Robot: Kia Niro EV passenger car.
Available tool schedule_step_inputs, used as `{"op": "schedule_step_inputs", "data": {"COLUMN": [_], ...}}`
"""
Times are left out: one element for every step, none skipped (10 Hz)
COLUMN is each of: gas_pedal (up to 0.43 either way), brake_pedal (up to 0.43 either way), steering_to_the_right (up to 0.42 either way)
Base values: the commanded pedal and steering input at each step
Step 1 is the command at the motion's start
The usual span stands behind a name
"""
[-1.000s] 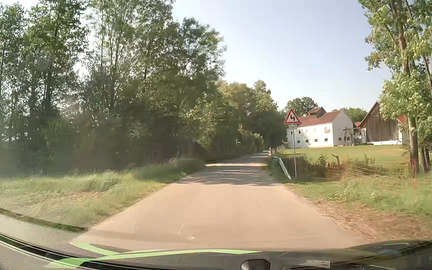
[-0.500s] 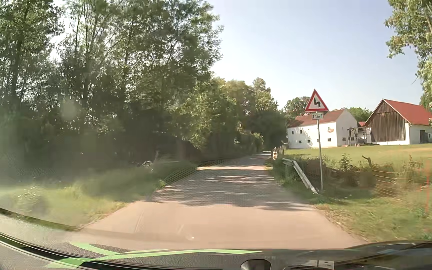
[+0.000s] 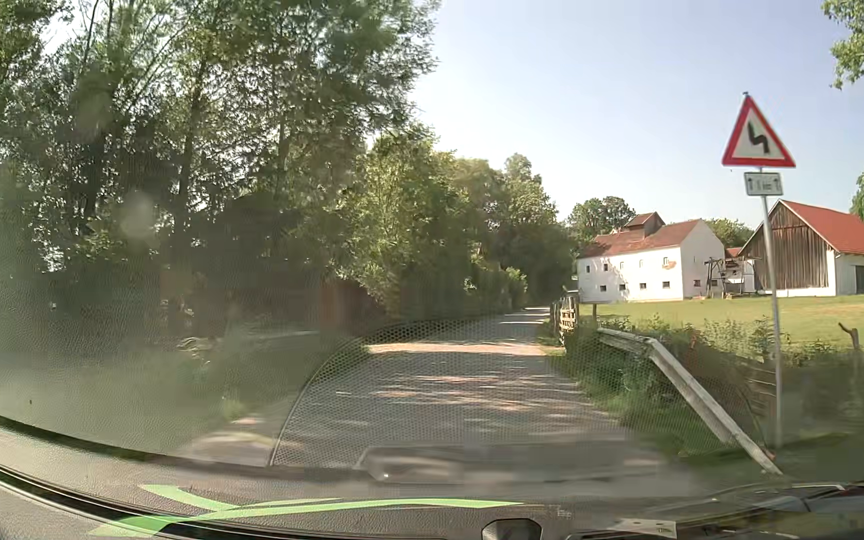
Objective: Follow the waypoints while adhering to traffic rules and regulations
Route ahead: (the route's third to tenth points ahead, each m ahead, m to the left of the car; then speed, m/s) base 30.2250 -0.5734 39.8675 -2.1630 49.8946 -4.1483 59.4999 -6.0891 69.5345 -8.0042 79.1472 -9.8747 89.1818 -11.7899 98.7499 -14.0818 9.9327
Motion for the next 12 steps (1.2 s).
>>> {"op": "schedule_step_inputs", "data": {"gas_pedal": [0.138,0.138,0.138,0.138,0.138,0.138,0.138,0.138,0.138,0.138,0.138,0.138], "brake_pedal": [0.0,0.0,0.0,0.0,0.0,0.0,0.0,0.0,0.0,0.0,0.0,0.0], "steering_to_the_right": [0.005,0.007,0.008,0.008,0.009,0.012,0.016,0.018,0.018,0.018,0.018,0.018]}}
